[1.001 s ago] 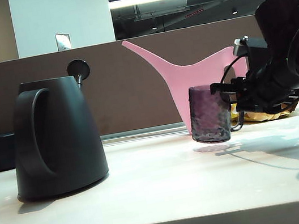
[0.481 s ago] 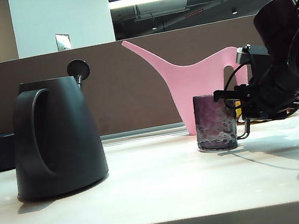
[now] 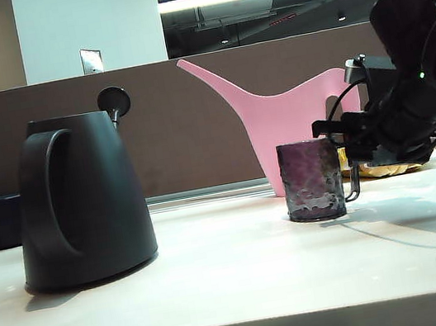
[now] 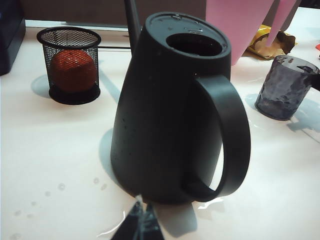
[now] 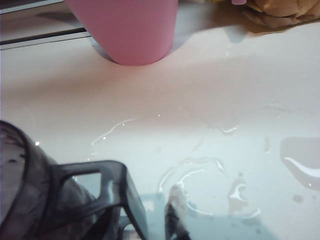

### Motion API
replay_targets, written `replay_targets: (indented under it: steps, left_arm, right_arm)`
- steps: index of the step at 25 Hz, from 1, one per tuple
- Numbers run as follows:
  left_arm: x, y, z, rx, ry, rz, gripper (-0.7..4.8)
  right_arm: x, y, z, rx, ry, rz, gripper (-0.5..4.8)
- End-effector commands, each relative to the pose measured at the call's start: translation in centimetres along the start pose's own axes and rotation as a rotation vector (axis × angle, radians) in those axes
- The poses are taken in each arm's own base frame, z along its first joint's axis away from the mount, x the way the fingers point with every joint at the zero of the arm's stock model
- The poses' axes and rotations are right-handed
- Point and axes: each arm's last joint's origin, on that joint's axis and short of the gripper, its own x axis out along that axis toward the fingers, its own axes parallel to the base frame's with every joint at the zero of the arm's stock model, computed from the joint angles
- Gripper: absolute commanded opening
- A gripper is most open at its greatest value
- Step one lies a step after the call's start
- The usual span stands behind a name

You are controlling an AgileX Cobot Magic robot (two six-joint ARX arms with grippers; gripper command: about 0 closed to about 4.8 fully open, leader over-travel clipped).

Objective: Pour the water from the cup into the kettle.

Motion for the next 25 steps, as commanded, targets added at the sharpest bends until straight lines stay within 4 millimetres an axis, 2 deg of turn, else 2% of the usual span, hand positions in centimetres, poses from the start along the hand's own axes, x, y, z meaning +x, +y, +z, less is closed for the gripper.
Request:
replay_targets:
  steps: [1,6,7,10,14,18,22,25]
  left_arm:
    - [0.0,0.0,0.1,0.004,-0.012,-0.005,-0.05]
    - [0.0,0.0,0.1,0.005,-0.012,-0.005,-0.05]
    - [0.0,0.0,0.1,0.004,-0.012,-0.005,-0.05]
    - [0.0,0.0,0.1,0.005,-0.012,-0.005,-0.05]
    - [0.0,0.0,0.1,0.005,-0.012,-0.005,-0.05]
    - [0.0,0.0,0.1,0.005,-0.012,-0.005,-0.05]
    - [0.0,0.0,0.1,0.005,-0.012,-0.005,-0.05]
    - [0.0,0.0,0.1,0.005,-0.012,-0.005,-0.05]
  right_arm:
    - [-0.7,0.1,0.6,-0.013,0.033,-0.008,1.21]
    - [-2.6,0.3,2.0,-0.033,0.089,-0.024,1.16]
    - [-3.4,0.3,2.6,-0.049,0.095,-0.025,0.97]
    - [-5.9,0.5,4.3,-0.151,0.104,-0.024,-0.03]
    - [-9.1,0.4,6.3,-0.280,0.090,-0.023,-0.06]
    - [-13.6,-1.4,9.0,-0.313,0.017,-0.048,-0.06]
    - [-16.5,-3.1,10.3,-0.279,-0.038,-0.055,-0.06]
    - [-19.6,-4.9,10.6,-0.247,-0.132,-0.058,-0.06]
